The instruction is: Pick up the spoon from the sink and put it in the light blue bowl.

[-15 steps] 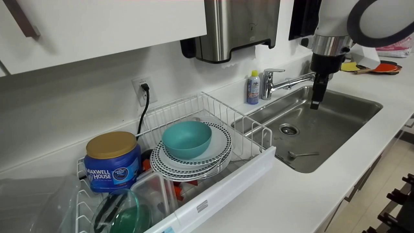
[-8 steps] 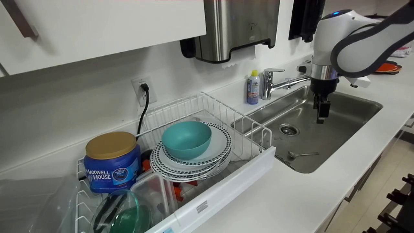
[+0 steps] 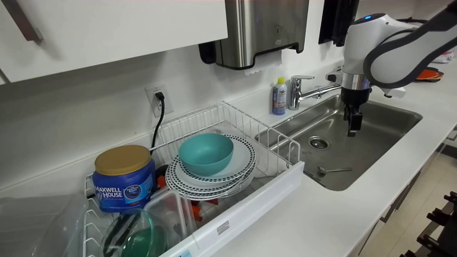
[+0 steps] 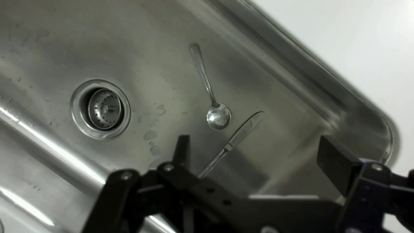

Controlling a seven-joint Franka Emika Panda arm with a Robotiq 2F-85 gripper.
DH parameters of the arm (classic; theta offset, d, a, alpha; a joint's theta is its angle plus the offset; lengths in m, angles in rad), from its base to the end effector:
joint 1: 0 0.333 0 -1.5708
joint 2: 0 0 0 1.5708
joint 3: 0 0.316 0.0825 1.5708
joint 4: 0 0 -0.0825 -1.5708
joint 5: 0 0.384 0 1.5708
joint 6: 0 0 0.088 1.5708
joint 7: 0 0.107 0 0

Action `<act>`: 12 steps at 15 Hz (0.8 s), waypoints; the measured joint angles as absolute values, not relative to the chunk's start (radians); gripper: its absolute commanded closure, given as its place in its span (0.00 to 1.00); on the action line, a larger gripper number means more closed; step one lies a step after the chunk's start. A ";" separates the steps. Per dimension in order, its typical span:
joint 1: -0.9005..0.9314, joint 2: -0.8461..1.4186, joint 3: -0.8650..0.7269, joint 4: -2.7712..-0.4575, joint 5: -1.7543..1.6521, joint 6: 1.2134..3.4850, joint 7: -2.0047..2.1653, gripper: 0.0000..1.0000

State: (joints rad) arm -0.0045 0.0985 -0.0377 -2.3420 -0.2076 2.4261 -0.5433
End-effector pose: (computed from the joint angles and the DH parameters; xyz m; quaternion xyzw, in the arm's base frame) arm 0.5099 -0.0224 0.2910 0.9439 0.3229 -0.0269 0.0642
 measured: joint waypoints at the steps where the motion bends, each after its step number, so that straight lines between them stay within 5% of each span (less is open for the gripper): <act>1: -0.006 0.112 -0.038 -2.342 -0.221 2.454 -0.547 0.00; 12: -0.111 0.420 0.014 -2.245 -0.220 2.599 -0.911 0.00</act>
